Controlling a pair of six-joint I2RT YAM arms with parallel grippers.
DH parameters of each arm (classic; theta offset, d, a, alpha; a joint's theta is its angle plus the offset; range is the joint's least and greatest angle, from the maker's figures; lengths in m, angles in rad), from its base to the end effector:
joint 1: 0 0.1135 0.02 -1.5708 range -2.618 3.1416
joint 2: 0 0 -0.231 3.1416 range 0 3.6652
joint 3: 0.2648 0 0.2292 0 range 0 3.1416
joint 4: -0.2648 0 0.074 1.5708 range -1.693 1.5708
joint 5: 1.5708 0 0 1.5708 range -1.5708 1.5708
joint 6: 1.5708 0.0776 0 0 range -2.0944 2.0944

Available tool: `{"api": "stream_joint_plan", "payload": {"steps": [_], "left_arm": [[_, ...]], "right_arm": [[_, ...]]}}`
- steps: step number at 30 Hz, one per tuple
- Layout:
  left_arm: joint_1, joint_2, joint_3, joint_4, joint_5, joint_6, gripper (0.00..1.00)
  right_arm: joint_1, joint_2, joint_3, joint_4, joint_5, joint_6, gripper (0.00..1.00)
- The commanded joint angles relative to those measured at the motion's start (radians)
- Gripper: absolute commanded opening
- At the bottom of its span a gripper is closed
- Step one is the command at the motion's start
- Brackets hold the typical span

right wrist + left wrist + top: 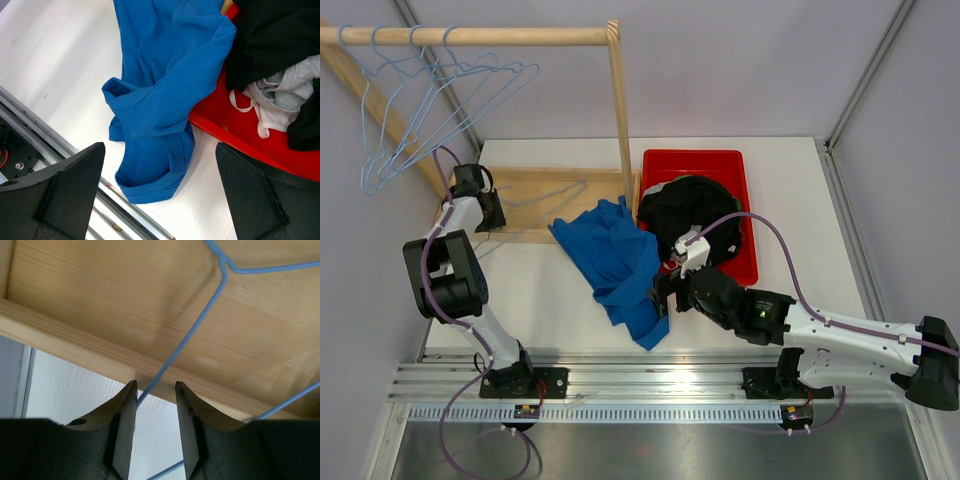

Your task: Remove the tank top from the hanger

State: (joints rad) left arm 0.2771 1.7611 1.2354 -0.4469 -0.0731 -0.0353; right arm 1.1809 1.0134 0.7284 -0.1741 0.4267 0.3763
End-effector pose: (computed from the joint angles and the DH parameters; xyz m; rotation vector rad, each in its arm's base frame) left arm 0.3547 0.1068 0.1561 -0.4251 2.5145 0.1874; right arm 0.1272 0.2252 0.2408 -0.5390 1.9588 0.5678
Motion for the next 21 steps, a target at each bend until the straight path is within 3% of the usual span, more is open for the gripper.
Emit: {"api": "stream_joint_plan", "payload": {"steps": [1, 3, 13, 21], "left_arm": [[0.004, 0.008, 0.027, 0.019, -0.025, -0.003, 0.34], [0.002, 0.008, 0.024, 0.01, -0.027, -0.005, 0.29], [0.004, 0.012, -0.002, -0.03, -0.076, -0.012, 0.22], [-0.007, -0.023, -0.042, -0.05, -0.033, -0.012, 0.07]], "right_arm": [[-0.003, -0.001, -0.006, 0.058, 0.02, -0.007, 1.0], [-0.003, -0.004, -0.007, 0.058, 0.023, -0.007, 1.0], [-0.003, -0.033, -0.021, 0.058, 0.033, -0.004, 0.99], [-0.003, -0.041, -0.023, 0.056, 0.041, -0.001, 0.99]]}}
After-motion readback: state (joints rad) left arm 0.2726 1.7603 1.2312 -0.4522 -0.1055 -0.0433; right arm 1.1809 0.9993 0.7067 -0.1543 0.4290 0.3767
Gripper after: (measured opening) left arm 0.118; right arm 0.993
